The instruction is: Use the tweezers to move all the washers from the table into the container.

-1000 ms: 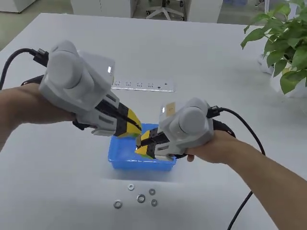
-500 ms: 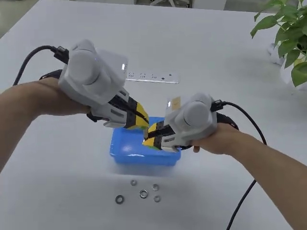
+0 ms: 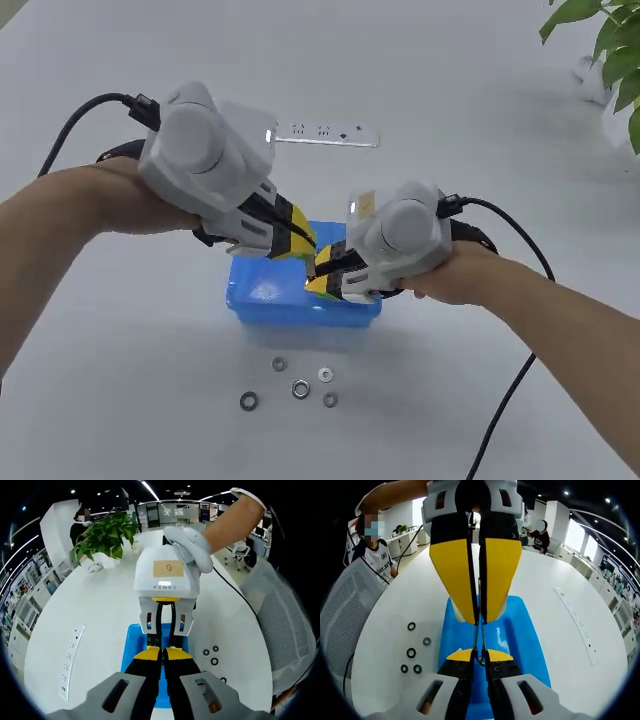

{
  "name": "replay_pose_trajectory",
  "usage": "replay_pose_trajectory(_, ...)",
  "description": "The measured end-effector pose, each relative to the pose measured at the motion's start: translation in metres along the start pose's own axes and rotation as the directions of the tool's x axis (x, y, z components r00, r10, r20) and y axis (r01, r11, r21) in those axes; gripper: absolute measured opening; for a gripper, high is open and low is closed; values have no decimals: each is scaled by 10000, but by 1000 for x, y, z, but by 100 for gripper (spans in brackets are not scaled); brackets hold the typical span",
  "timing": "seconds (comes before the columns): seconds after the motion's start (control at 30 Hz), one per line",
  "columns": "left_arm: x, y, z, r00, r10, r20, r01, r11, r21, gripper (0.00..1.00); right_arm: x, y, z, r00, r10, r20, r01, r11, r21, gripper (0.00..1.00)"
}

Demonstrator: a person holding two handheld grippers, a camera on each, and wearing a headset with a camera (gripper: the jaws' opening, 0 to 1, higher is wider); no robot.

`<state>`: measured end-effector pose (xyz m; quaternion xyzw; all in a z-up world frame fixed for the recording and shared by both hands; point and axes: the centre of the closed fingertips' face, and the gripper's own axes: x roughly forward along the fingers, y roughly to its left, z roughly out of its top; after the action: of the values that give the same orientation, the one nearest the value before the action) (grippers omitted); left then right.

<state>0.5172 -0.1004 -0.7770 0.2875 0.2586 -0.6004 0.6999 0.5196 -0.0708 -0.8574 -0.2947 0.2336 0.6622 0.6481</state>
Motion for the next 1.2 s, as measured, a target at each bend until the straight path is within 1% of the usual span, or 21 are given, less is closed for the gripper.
replay_pose_trajectory(0.23, 4, -1, -3, 10000, -94, -21, 94, 9999, -59, 6, 3, 1, -5, 9998, 42, -173, -44, 9999, -115, 11)
replay_pose_trajectory(0.57, 5, -1, -2, 9999, -136, 30, 136, 9999, -80, 6, 2, 1, -5, 9998, 45, -212, -48, 9998, -171, 11)
replay_pose_trajectory(0.93, -3, -3, 6, 9999, -36, 126, 37, 10000, -12, 6, -6, 2, 2, 9998, -94, -168, 89, 9995, -288, 11)
replay_pose_trajectory(1.07, -8, -4, 11, 9999, 12, 148, -12, 10000, 29, 6, -11, 2, 7, 9997, -185, -127, 181, 9994, -311, 11)
replay_pose_trajectory(1.2, -14, -6, 17, 9999, 48, 164, -49, 10000, 53, 6, -17, 3, 13, 9995, -288, -145, 281, 9984, -483, 11)
